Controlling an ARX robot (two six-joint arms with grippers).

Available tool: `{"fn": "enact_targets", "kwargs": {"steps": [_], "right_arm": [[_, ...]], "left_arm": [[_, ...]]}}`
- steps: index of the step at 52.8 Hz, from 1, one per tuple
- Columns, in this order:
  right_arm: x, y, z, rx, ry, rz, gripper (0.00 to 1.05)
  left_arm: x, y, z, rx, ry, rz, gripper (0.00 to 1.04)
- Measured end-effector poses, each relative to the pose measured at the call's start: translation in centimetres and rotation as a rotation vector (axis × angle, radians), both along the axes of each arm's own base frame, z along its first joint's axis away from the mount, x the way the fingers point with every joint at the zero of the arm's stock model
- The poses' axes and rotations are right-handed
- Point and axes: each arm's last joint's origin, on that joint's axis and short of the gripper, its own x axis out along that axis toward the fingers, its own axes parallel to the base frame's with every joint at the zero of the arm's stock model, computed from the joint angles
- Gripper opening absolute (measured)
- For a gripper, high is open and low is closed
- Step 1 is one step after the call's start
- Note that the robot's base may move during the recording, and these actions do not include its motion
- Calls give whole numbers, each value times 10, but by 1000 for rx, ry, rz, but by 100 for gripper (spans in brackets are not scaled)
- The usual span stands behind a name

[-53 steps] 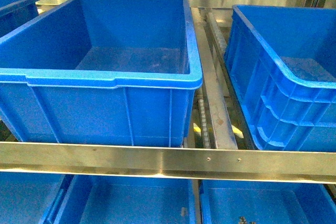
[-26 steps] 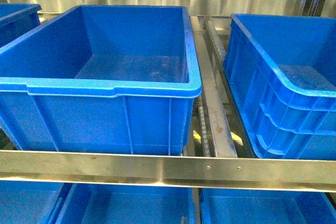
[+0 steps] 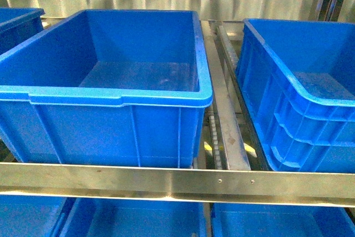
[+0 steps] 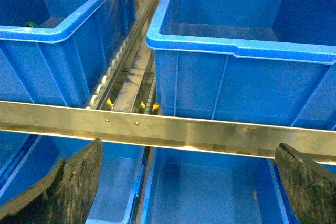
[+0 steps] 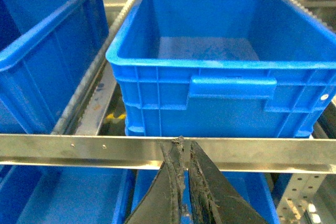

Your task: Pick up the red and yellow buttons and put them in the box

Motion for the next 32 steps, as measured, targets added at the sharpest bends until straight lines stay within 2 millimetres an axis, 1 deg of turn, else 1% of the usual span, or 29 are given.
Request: {"fn": "enact_targets", "kwargs": {"steps": [11, 14, 18, 19, 26, 27, 30, 32], "right_arm": [[0, 0, 0, -1, 3, 0, 4], [0, 0, 0, -2, 3, 0, 13], [0, 0, 0, -2, 4, 0, 27], [0, 0, 0, -2, 4, 0, 28], [0, 0, 0, -2, 4, 0, 51], [0, 0, 0, -2, 4, 0, 53], [0, 0, 0, -2, 3, 0, 67], [0, 0, 0, -2, 3, 0, 72]], "left_arm": [[0, 0, 0, 0, 0, 0, 97], [0, 0, 0, 0, 0, 0, 97], [0, 0, 0, 0, 0, 0, 97], [0, 0, 0, 0, 0, 0, 97], [0, 0, 0, 0, 0, 0, 97], [0, 0, 0, 0, 0, 0, 97], [0, 0, 0, 0, 0, 0, 97], [0, 0, 0, 0, 0, 0, 97]]}}
